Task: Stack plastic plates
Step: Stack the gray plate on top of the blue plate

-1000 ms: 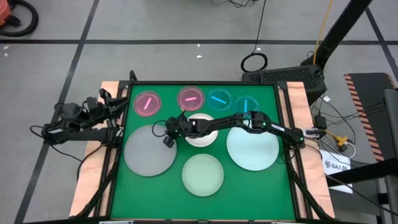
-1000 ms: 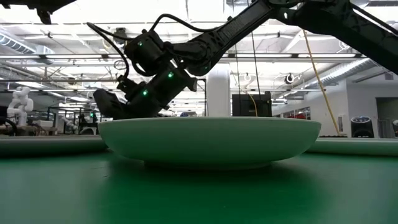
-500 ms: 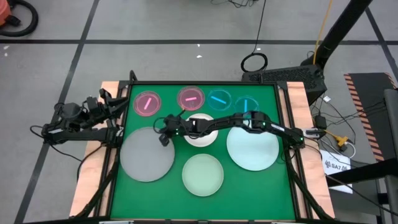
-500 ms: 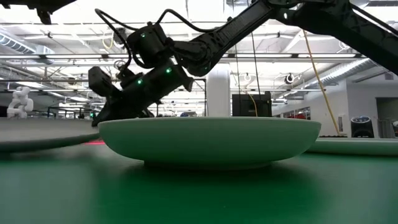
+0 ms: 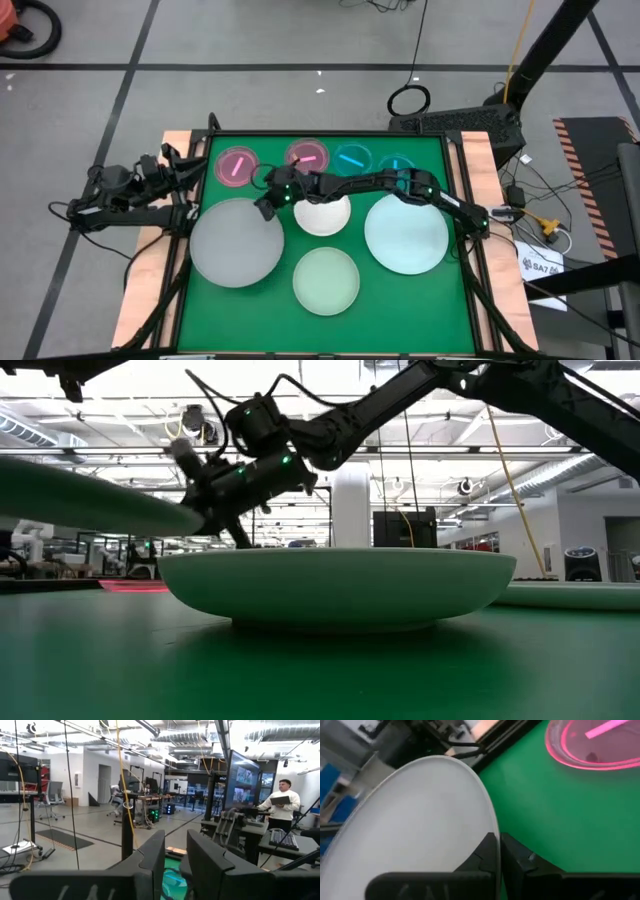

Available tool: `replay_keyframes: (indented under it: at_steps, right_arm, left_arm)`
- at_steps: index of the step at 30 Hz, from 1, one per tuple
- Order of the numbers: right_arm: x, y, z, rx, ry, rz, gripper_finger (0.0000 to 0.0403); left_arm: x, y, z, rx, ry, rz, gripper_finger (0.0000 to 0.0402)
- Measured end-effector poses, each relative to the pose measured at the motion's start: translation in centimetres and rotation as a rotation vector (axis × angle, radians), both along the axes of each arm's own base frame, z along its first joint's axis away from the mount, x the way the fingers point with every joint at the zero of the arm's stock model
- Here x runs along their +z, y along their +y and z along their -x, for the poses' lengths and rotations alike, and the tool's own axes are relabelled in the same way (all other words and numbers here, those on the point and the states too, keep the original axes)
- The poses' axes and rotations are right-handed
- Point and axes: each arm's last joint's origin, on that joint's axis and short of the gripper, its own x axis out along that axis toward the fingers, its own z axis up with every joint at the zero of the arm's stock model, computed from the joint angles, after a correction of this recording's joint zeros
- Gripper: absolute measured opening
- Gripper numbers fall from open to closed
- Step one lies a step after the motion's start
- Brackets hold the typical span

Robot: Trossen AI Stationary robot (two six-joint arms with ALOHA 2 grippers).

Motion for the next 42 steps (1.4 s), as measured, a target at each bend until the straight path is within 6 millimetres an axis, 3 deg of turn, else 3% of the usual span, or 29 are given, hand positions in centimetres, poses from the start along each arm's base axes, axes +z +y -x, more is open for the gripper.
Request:
replay_keyframes:
  at_steps: [8,13,19,24,28,33,42]
  right_arm:
    - [6.8,-1.4,3.9,0.111,0.146,0.105,0.0003]
    - [11.0,-0.9,7.3,0.14,0.263,0.201,0.0003]
    - [13.6,-0.3,11.4,0.143,0.472,0.257,0.0003]
    - [15.4,0.5,13.6,0.156,0.537,0.295,0.0003]
    - [15.4,1.1,15.7,0.179,0.555,0.303,0.0003]
    - [14.0,1.7,20.4,0.155,0.519,0.31,0.0003]
    - [9.2,2.7,29.8,0.044,0.29,0.312,0.0003]
  left_arm:
    - [-0.2,0.0,-0.1,-0.013,0.008,0.034,0.0088]
    - [-0.3,0.0,-0.1,-0.021,0.005,0.061,0.0088]
    - [-0.5,0.0,-0.1,-0.027,0.017,0.087,0.0088]
    - [-0.6,0.0,-0.2,-0.036,0.02,0.118,0.0088]
    - [-0.8,0.0,-0.2,-0.042,0.027,0.149,0.0088]
    - [-1.1,0.0,-0.2,-0.047,0.046,0.189,0.0088]
    - [-1.4,0.0,-0.3,-0.053,0.057,0.234,0.0088]
